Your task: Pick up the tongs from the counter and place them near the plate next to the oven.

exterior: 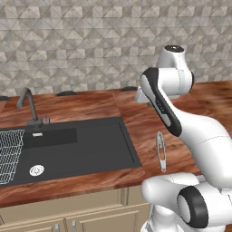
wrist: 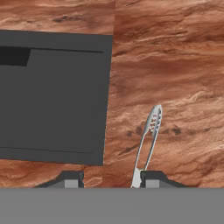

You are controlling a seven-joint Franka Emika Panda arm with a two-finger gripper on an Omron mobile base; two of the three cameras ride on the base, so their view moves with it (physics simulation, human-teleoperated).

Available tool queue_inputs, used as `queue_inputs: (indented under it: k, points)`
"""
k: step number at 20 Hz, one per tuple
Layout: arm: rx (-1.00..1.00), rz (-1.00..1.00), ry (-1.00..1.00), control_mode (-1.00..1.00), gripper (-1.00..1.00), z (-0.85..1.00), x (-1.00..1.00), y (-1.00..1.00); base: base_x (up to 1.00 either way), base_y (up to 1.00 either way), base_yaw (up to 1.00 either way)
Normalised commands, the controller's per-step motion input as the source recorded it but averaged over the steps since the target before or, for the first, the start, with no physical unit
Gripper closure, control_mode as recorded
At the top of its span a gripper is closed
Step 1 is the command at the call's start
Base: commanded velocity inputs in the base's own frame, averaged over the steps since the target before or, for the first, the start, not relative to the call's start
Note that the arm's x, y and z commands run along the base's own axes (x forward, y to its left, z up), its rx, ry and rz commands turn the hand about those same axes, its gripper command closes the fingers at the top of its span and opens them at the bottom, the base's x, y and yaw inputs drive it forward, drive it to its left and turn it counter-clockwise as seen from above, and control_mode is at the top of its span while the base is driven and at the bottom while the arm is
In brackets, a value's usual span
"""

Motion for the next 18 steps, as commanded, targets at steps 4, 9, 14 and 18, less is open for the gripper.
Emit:
queue_inputs:
  k: [4, 9, 14, 18]
  points:
    - [0.00, 0.00, 0.00, -1.00, -1.00, 0.00, -0.03, -0.02, 0.00, 0.00, 0.00]
    - [0.02, 0.00, 0.00, -1.00, -1.00, -0.04, 0.00, -0.34, 0.00, 0.00, 0.00]
    - [0.00, 0.00, 0.00, -1.00, -1.00, -0.22, 0.00, -0.31, 0.00, 0.00, 0.00]
    - [0.00, 0.00, 0.01, -1.00, -1.00, -0.29, 0.01, -0.22, 0.00, 0.00, 0.00]
